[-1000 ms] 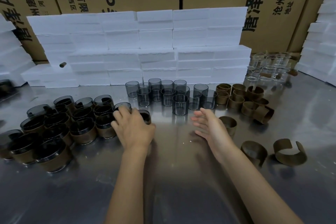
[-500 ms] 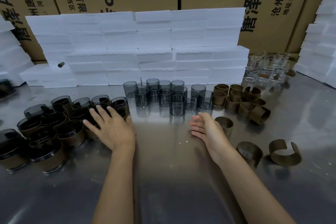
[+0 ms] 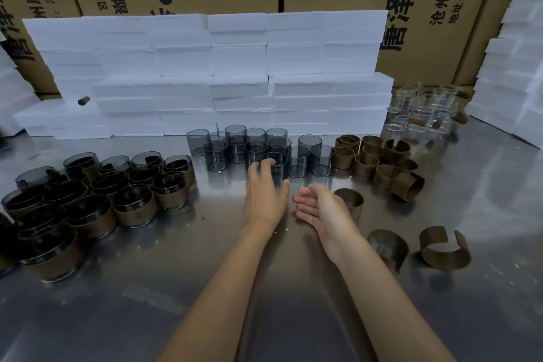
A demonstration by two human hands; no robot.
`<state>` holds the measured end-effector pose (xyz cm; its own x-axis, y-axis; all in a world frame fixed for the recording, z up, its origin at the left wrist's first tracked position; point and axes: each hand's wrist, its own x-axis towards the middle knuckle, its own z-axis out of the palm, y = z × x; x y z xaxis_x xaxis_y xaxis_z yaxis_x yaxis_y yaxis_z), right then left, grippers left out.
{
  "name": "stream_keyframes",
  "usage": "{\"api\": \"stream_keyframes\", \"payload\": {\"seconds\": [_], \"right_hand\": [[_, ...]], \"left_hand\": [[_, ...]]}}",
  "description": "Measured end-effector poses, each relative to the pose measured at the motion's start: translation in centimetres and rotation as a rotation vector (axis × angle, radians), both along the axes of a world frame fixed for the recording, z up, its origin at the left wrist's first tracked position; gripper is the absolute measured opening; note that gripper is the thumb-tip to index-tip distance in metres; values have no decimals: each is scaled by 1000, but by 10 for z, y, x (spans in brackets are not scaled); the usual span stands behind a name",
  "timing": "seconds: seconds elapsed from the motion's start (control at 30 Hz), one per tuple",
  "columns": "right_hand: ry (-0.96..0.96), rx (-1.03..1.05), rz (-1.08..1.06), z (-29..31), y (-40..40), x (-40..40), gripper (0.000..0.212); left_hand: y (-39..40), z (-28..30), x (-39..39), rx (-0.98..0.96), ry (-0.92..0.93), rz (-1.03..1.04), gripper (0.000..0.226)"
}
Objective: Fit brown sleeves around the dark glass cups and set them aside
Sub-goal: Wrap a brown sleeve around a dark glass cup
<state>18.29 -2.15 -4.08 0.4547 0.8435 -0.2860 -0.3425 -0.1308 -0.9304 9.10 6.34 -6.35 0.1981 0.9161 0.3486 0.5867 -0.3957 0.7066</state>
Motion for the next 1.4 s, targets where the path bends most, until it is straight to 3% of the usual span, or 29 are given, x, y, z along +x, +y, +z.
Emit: {"api": "stream_keyframes", "payload": {"seconds": [0.1,0.23,0.4,0.5,0.73,0.97,1.03,1.13,1.23,1.3,1.4], "right_hand": [[20,-3,-4,0,1,2,21],[32,5,-1,1,0,4,18],[-13,53,-14,4,-4,0,28],[-50,90,-2,11,-9,-3,33],[-85,156,257,10,-11,-8,77],[-124,181,238,6,-8,-7,76],[-95,169,195,5,-4,-7,71],[-121,163,153,2,-4,-7,57],[-132,199,154,0,-4,-9,52],[-84,213,203,1,-3,-10,62],[28,237,320,0,-4,-11,83]], "left_hand": [[6,-2,4,16,-87,12,26],[3,0,5,17,-223,13,28],[-14,25,-8,-305,-735,-74,47],[-26,39,-21,-478,-875,-138,62],[-45,29,-35,-685,-915,-408,51],[-44,32,-43,-702,-888,-424,70],[-42,33,-45,-704,-901,-419,59],[-40,33,-48,-664,-875,-437,24],[-39,34,-49,-638,-891,-421,23],[-40,35,-48,-675,-940,-450,29],[-43,35,-45,-699,-860,-473,35]]}}
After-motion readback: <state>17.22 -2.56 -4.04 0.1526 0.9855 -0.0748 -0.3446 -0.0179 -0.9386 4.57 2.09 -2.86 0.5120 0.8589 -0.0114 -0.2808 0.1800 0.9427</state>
